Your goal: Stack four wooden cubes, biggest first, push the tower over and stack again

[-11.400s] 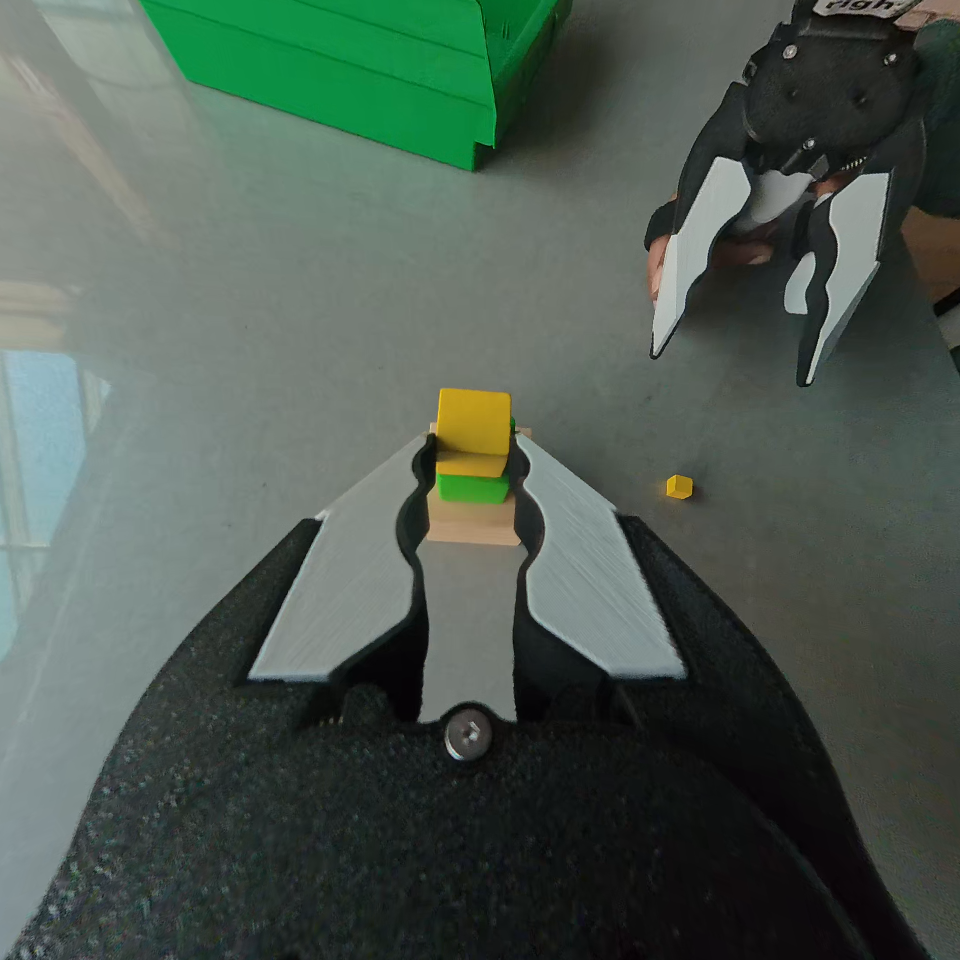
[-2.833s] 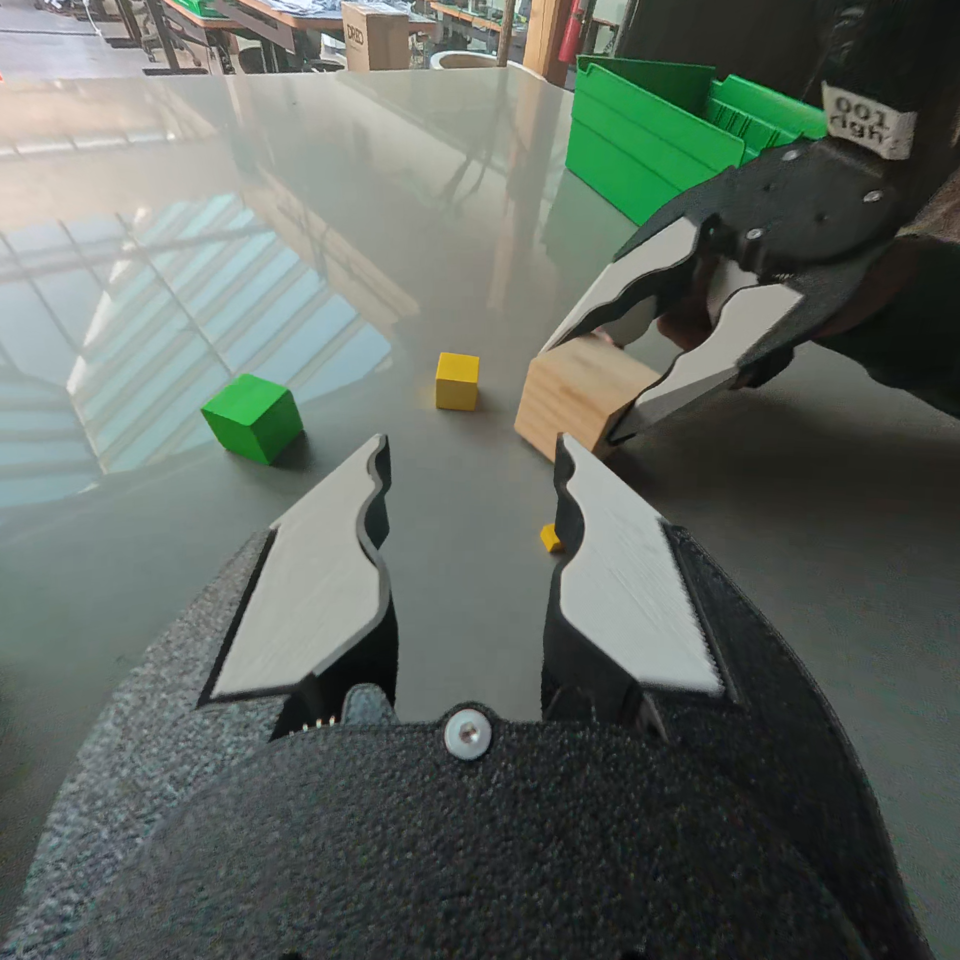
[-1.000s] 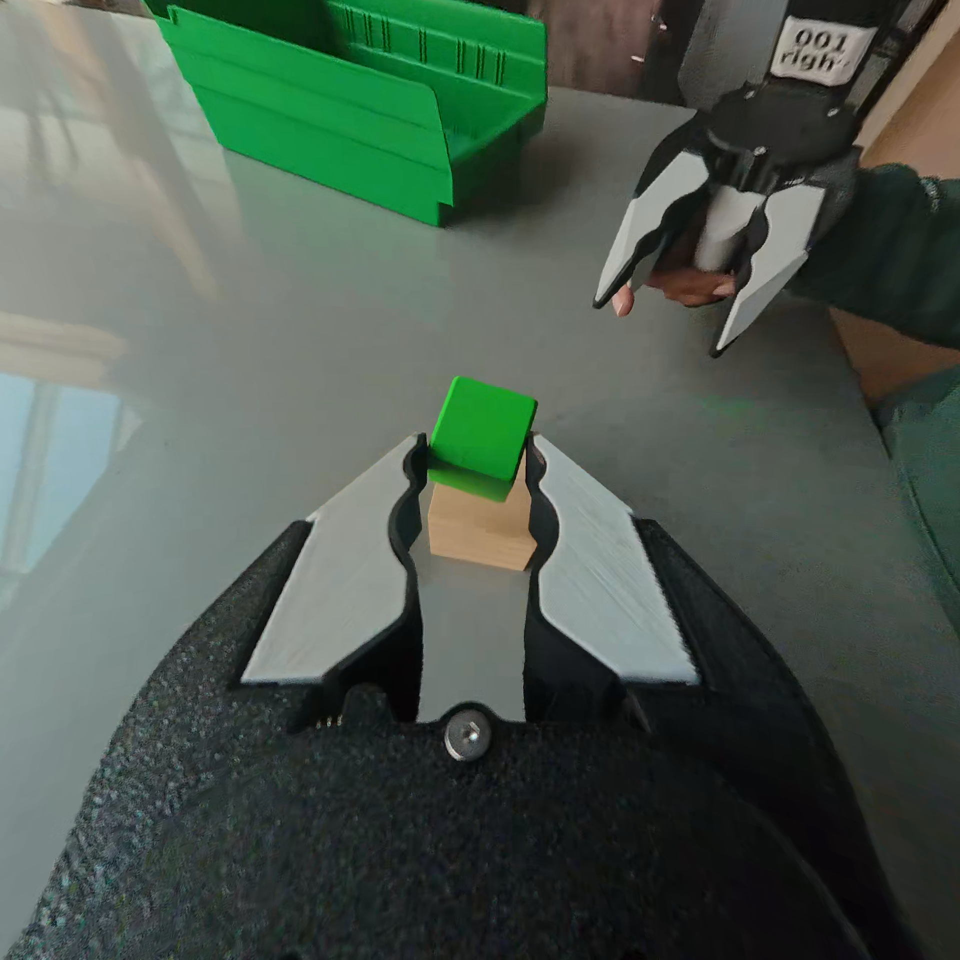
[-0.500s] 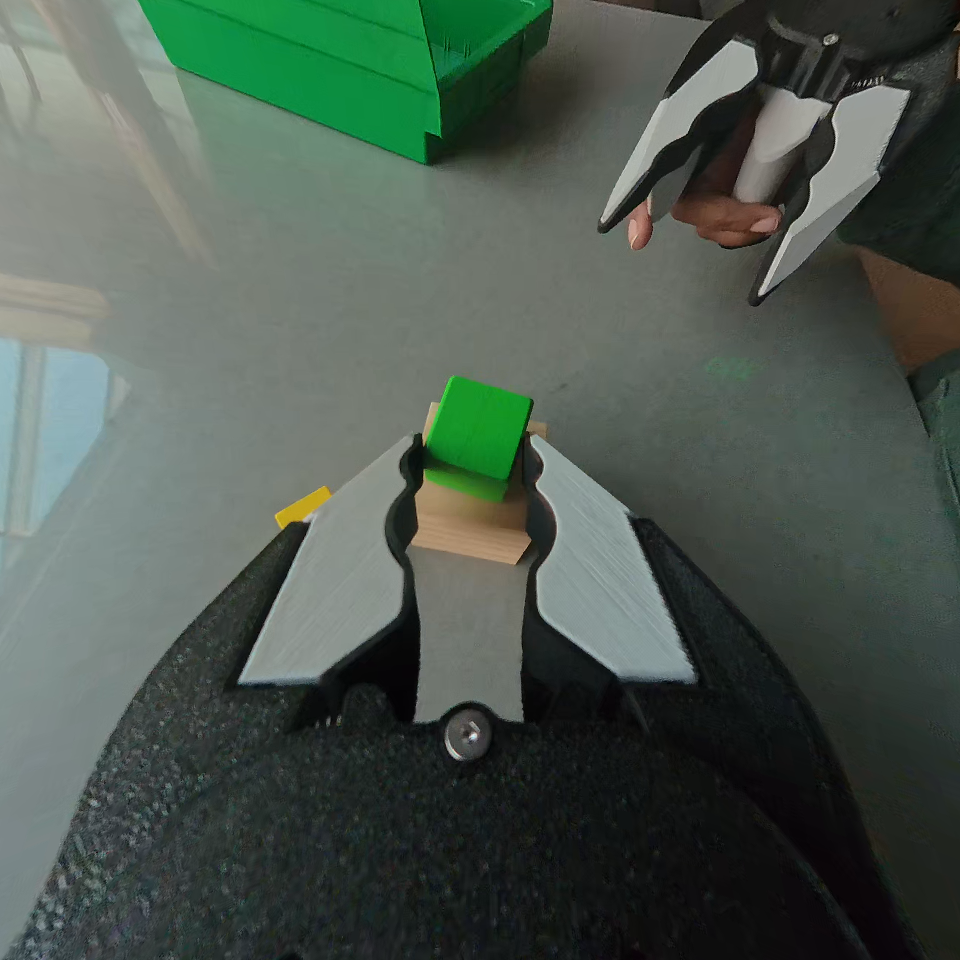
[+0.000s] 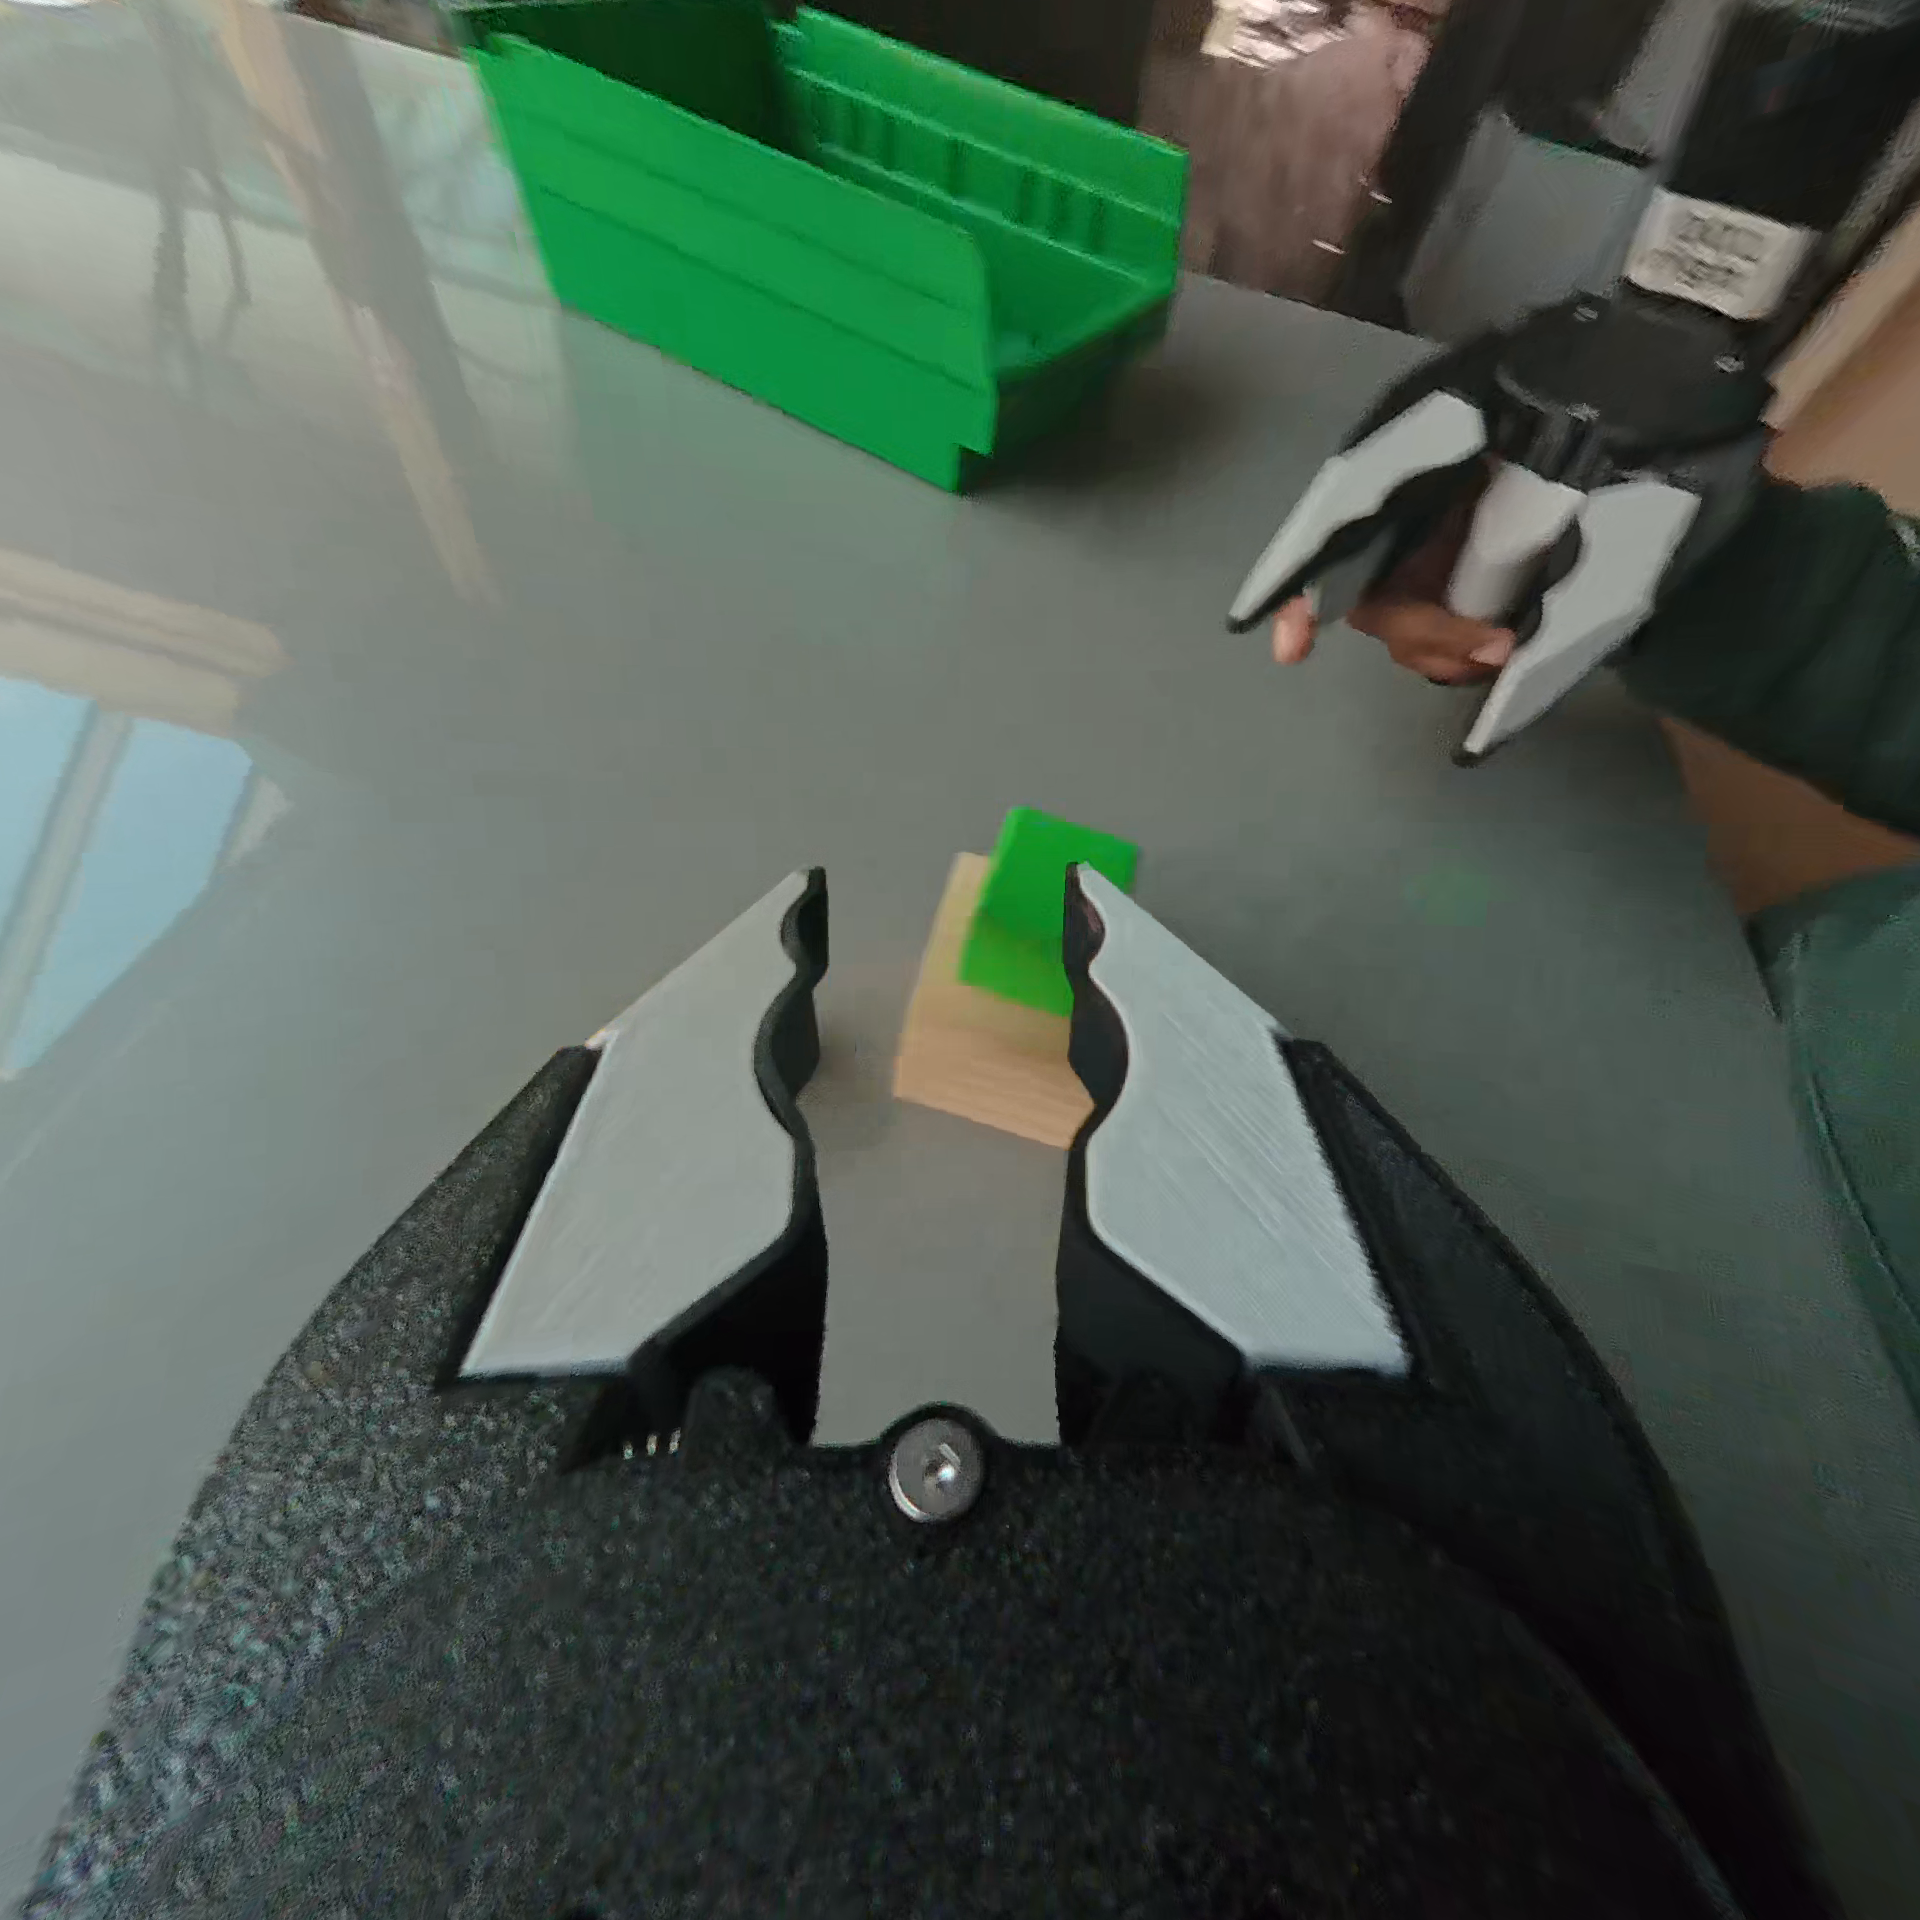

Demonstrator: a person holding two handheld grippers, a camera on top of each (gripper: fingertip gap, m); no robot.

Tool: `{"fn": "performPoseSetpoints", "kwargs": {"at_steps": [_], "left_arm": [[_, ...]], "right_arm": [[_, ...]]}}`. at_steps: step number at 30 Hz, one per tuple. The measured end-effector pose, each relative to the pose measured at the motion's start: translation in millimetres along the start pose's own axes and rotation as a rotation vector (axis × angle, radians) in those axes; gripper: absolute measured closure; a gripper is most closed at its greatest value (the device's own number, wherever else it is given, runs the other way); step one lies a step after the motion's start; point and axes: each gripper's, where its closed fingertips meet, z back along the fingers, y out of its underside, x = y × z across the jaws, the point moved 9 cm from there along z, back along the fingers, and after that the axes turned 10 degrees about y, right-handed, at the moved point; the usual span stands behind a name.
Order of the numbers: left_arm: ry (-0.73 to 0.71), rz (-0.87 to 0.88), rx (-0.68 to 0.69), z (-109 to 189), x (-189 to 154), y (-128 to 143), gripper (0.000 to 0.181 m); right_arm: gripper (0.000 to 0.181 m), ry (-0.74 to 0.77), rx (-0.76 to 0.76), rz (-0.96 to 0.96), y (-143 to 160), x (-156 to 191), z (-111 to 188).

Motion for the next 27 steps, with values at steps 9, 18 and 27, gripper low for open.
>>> {"fn": "performPoseSetpoints", "kwargs": {"at_steps": [9, 18, 27], "left_arm": [[-0.329, 0.284, 0.1, -4, 38, 29, 0.132], [-0.36, 0.258, 0.212, -32, 36, 38, 0.152], [-0.157, 0.054, 0.192, 0, 20, 2, 0.155]], "right_arm": [[0.109, -0.008, 0.003, -0.002, 1, 4, -5], [0.11, 0.01, 0.014, -0.013, 5, 3, 0], [0.112, -0.003, 0.002, -0.021, 5, 6, 1]]}}
